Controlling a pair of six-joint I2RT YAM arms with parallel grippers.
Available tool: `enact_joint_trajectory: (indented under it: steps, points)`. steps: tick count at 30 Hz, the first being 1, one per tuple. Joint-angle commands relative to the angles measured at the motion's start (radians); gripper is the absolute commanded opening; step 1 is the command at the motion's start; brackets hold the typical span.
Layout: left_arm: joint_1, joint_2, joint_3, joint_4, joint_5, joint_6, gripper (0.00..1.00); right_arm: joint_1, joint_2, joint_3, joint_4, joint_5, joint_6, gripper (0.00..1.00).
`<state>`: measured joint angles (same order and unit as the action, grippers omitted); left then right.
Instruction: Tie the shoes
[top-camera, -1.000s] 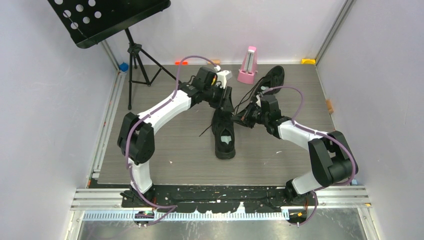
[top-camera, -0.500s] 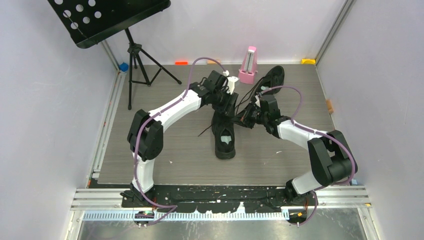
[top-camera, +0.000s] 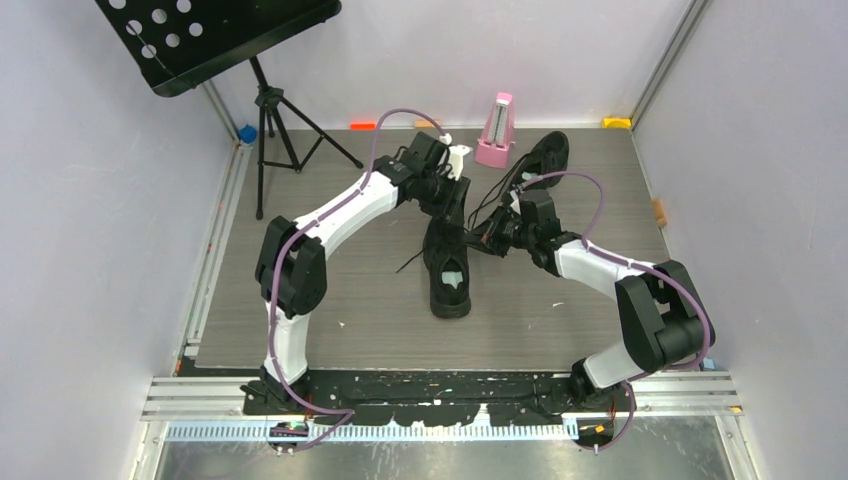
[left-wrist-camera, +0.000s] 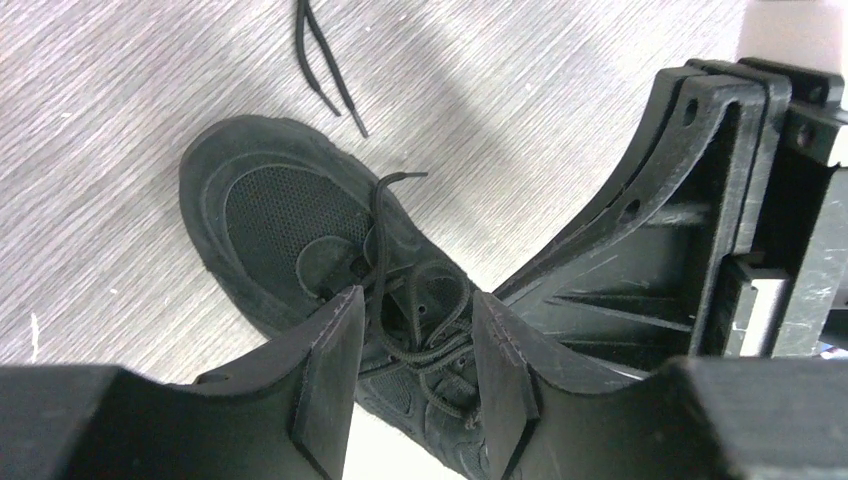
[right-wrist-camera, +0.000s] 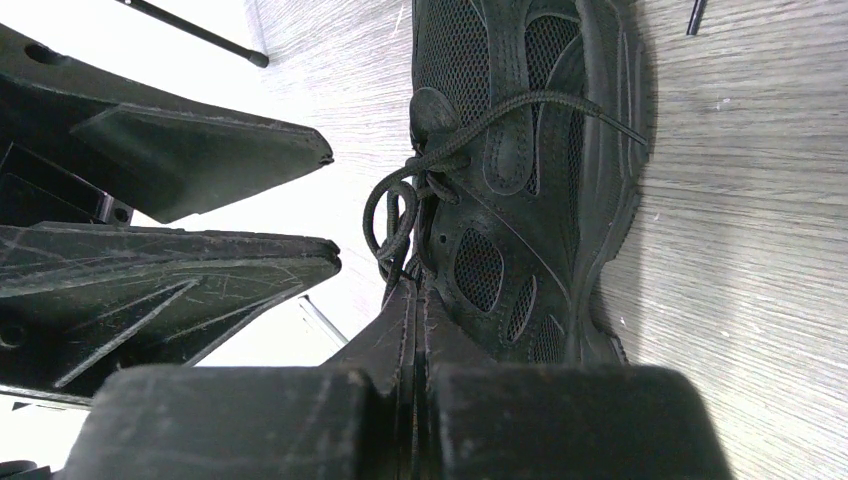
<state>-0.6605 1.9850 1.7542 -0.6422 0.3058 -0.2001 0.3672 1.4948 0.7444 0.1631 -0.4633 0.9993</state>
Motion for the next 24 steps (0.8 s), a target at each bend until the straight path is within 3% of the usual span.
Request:
enact_joint_trajectory:
  steps: [1, 12, 18, 21, 24]
  points:
    - [0.002, 0.05, 0.082, -0.068, 0.102, 0.028, 0.46, 0.005, 0.001, 0.045, 0.019, -0.012, -0.016, 0.0]
    - [0.017, 0.144, 0.179, -0.148, 0.203, 0.015, 0.43, 0.006, -0.004, 0.047, 0.014, -0.014, -0.018, 0.0]
    - [0.036, 0.143, 0.179, -0.159, 0.267, -0.002, 0.2, 0.006, -0.007, 0.046, 0.009, -0.011, -0.021, 0.0]
    - [0.043, 0.129, 0.166, -0.16, 0.279, -0.002, 0.03, 0.006, -0.006, 0.049, 0.006, -0.009, -0.022, 0.0]
    - [0.049, 0.106, 0.143, -0.146, 0.28, -0.005, 0.0, 0.006, -0.005, 0.05, 0.0, -0.006, -0.026, 0.0]
